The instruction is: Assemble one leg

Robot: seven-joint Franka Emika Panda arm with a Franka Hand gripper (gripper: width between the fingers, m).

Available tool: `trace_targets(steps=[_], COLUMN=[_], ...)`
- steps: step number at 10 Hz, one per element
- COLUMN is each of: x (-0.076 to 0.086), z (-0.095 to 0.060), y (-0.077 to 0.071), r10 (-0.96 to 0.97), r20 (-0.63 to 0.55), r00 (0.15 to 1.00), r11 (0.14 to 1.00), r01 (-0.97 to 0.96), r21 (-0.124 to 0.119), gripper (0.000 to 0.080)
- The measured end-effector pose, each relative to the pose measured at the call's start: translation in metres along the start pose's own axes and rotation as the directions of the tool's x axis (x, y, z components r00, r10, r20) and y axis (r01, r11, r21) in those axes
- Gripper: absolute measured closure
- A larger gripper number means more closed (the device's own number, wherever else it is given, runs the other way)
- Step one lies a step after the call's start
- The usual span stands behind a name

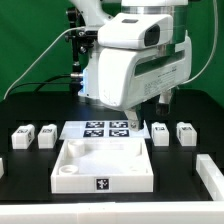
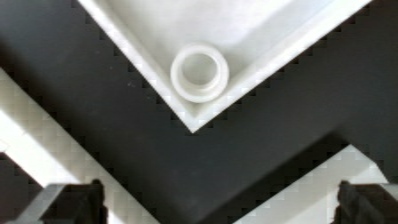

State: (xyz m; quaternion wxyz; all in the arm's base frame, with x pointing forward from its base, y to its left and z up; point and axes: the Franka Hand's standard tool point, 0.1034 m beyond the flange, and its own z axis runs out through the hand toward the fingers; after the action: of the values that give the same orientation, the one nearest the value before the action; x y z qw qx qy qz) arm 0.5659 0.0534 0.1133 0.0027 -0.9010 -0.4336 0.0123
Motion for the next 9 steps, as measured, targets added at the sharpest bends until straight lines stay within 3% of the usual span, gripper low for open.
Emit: trace_targets(steps=[6,7,9], x=[-0.001,-0.011,-0.051], z=[0.001,0.006,0.013], y=[-0.004,-0.020,-0.050], r10=[-0.011,-0.036,-0.252], r20=[-0.007,-0.011,0.001], r00=[1.000,0.999,0.968], r11=[1.000,0.999,0.968], r01=[0.011,0.036,0.252], r21=[-0.007,-0.012,-0.008], gripper=[0.0150,0.0150,0.0150])
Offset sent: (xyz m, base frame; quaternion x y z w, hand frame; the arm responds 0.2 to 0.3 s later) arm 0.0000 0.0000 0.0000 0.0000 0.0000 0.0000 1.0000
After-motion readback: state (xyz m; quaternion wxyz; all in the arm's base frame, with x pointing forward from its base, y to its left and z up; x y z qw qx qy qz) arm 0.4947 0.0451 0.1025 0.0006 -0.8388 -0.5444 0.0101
